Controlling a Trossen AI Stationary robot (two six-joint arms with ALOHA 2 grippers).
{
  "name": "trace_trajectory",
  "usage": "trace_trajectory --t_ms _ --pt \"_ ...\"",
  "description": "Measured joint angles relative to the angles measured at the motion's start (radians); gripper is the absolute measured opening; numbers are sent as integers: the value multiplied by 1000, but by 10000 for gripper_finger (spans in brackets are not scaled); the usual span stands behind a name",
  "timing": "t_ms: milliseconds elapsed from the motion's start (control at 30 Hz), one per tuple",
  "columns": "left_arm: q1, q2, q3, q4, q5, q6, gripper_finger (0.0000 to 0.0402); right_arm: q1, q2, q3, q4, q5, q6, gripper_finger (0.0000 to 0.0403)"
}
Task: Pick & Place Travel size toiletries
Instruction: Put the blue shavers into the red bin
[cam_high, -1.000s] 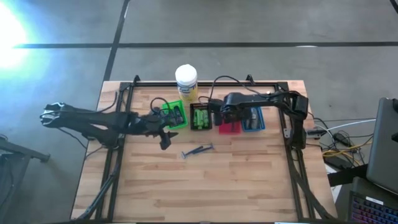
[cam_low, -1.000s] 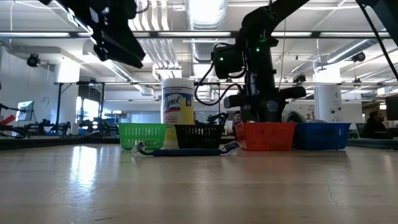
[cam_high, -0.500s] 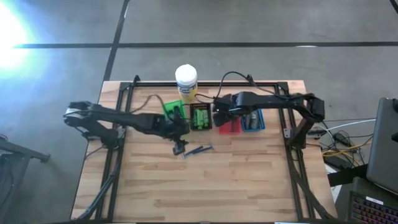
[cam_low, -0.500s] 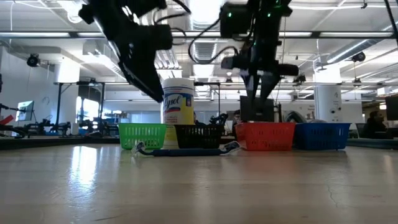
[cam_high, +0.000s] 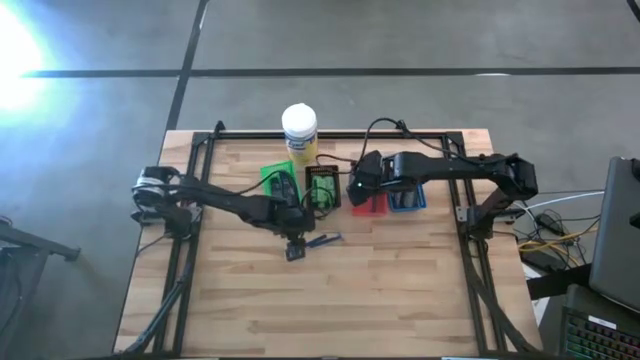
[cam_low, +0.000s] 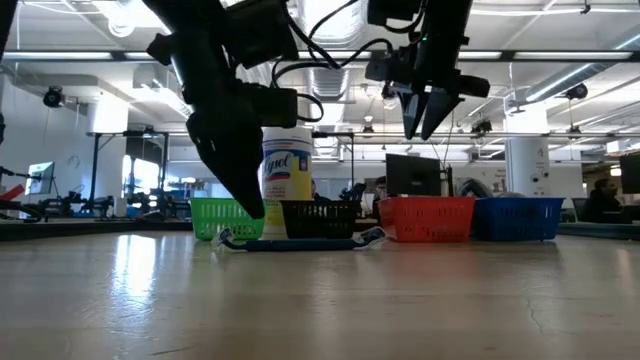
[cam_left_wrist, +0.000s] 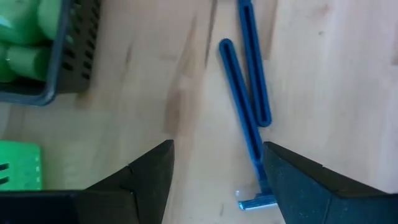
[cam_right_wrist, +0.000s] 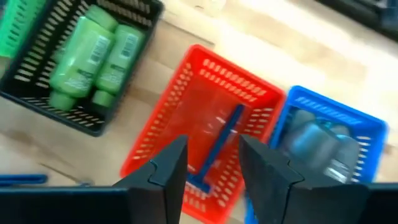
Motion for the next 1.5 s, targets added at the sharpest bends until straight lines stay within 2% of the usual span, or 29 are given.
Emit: trace_trajectory --t_ms 267,433,667,800,1167,1367,1500 --pt "-55 41 -9 60 -10 -18 248 16 -13 -1 -109 57 33 168" --pt "-55 101 -9 88 -15 -80 248 25 -29 -2 -107 80 39 180" --pt "-62 153 -7 95 -23 -86 242 26 -44 -4 -116 88 41 187" --pt "-62 155 -7 98 -18 -67 201 26 -44 -4 -132 91 41 180" --pt "-62 145 -8 102 -9 5 31 26 -49 -4 -143 104 41 137" --pt "-61 84 -14 53 -20 10 22 26 -67 -4 -144 99 41 115" --pt "-57 18 -22 -4 -85 26 22 27 -86 -5 -138 57 29 102"
